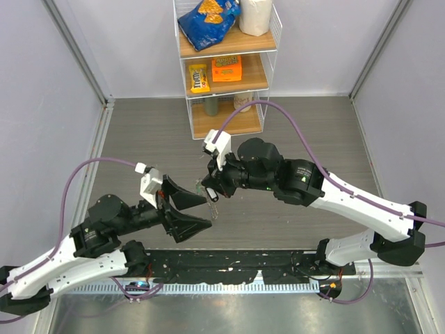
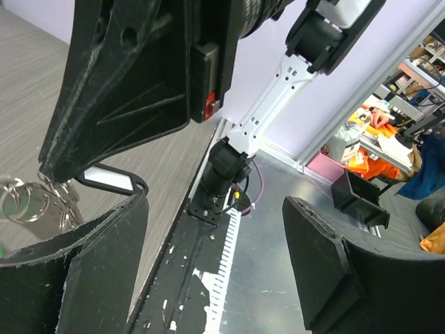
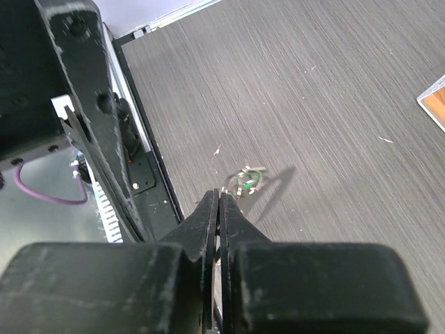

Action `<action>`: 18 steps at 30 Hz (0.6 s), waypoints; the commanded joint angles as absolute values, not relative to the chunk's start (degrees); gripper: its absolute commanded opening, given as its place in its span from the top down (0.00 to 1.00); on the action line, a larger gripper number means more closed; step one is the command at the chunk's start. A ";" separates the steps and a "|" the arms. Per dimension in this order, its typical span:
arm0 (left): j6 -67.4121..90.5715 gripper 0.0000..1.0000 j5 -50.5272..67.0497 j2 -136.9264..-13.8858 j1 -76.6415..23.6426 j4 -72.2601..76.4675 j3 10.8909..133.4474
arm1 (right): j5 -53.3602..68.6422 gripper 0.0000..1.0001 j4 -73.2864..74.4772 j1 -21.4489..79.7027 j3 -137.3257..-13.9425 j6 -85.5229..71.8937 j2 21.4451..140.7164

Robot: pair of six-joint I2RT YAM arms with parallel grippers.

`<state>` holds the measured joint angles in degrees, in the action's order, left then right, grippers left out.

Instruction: Put the keys on the keyring

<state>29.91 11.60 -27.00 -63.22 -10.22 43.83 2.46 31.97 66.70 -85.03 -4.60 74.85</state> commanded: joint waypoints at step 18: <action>19.87 0.20 0.53 -22.23 -63.19 -15.21 43.86 | 6.32 0.95 33.31 67.06 -89.30 -9.49 71.90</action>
